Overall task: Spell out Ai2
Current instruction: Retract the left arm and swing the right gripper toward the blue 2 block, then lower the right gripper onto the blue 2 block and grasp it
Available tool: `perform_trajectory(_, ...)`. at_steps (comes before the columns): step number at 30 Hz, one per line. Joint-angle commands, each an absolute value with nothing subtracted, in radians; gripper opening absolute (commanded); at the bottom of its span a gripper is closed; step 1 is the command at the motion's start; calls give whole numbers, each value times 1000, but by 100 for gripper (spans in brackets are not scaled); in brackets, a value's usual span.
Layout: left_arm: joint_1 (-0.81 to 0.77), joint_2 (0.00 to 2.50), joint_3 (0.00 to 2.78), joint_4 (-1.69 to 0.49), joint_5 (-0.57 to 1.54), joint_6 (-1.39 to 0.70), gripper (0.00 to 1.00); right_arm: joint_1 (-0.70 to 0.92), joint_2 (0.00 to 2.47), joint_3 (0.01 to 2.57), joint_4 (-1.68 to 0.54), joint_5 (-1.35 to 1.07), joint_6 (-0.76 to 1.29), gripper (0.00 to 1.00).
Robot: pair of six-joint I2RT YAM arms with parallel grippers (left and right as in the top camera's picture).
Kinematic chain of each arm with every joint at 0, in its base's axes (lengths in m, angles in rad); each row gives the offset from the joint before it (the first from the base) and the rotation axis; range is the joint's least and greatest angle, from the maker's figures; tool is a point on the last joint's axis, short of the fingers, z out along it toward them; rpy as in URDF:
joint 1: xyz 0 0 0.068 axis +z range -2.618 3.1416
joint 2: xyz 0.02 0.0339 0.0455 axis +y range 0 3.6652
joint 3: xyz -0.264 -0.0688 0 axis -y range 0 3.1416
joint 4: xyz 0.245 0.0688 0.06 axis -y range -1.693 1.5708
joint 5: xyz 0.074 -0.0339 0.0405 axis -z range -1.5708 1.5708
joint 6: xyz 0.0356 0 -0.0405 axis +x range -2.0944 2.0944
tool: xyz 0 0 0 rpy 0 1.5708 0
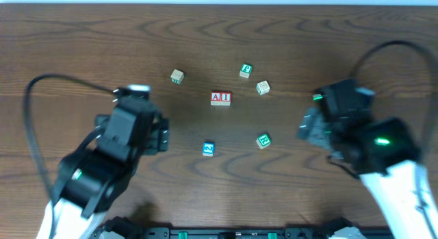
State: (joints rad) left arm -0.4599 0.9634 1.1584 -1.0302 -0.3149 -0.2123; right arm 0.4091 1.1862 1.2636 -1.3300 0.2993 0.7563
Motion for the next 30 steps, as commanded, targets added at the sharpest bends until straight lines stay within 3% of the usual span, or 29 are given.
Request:
perform_trajectory(1,-458,904,1167,-1052,-455,-213,95,501,1190,1120,-1229,214,857,99)
perform_trajectory(8,-459,855,1167,-1073,-452,-217,95,746,1348,972,-926,165,1005,99)
perform_trajectory(12,-459,856,1167,-1074,-452,-217,95,844,1518,999,-747,144,825,99)
perform_trajectory(20,-459,856,1167,-1074,-452,-217,95,879,1686,1023,-656,78,918,94)
perform_trajectory(25,-459,856,1167,-1074,-451,-217,95,884,1687,1025,-504,-35,589,96)
perform_trajectory(30,-459,856,1167,-1074,-452,-217,96,885,1687,1052,-619,-62,250,99)
